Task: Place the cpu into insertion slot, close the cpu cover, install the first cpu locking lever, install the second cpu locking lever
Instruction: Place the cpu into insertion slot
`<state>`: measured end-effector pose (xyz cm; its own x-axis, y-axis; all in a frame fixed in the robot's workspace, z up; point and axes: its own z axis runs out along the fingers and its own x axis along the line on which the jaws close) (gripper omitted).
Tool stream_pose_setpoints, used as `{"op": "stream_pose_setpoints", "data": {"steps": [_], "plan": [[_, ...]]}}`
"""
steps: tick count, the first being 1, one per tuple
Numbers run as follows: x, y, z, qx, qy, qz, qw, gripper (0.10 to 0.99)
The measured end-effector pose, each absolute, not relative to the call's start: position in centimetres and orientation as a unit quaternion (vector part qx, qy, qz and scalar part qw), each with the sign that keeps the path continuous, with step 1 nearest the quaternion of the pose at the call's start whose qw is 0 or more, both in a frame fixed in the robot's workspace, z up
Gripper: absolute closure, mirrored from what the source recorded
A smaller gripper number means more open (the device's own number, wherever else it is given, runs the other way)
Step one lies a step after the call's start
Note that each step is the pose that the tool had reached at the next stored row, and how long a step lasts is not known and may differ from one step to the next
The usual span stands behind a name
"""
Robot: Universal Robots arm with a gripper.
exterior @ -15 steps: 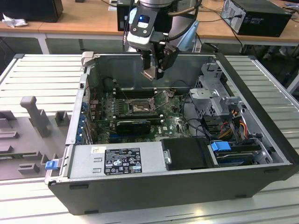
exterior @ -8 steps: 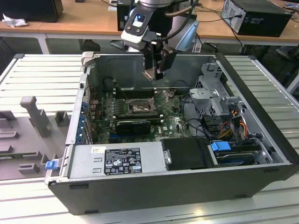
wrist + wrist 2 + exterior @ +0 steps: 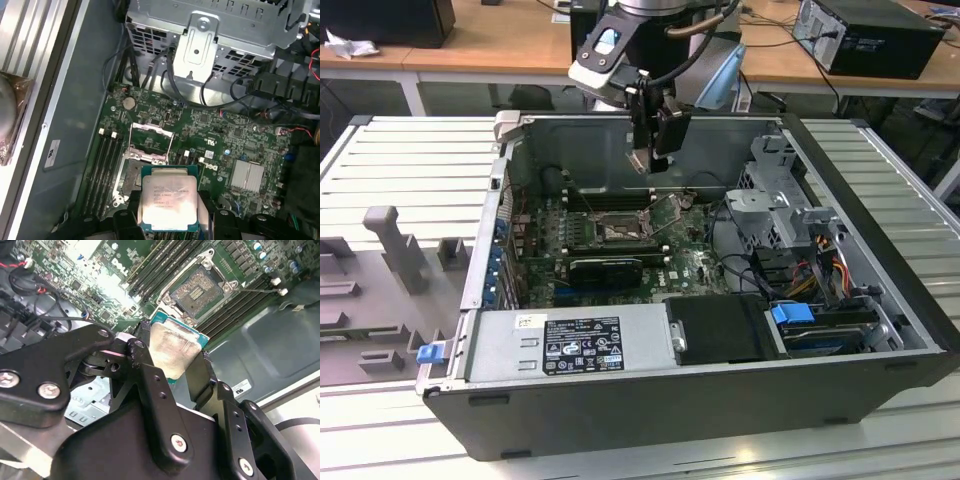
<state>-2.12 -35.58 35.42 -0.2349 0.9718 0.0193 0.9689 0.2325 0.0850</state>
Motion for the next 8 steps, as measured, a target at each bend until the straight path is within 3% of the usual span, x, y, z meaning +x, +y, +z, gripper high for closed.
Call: {"op": "stream_pose_setpoints", "data": {"steps": [8], "plan": [[-2.12, -35.58, 35.30, 0.671, 0.740, 0.038, 0.021, 0.557]]}}
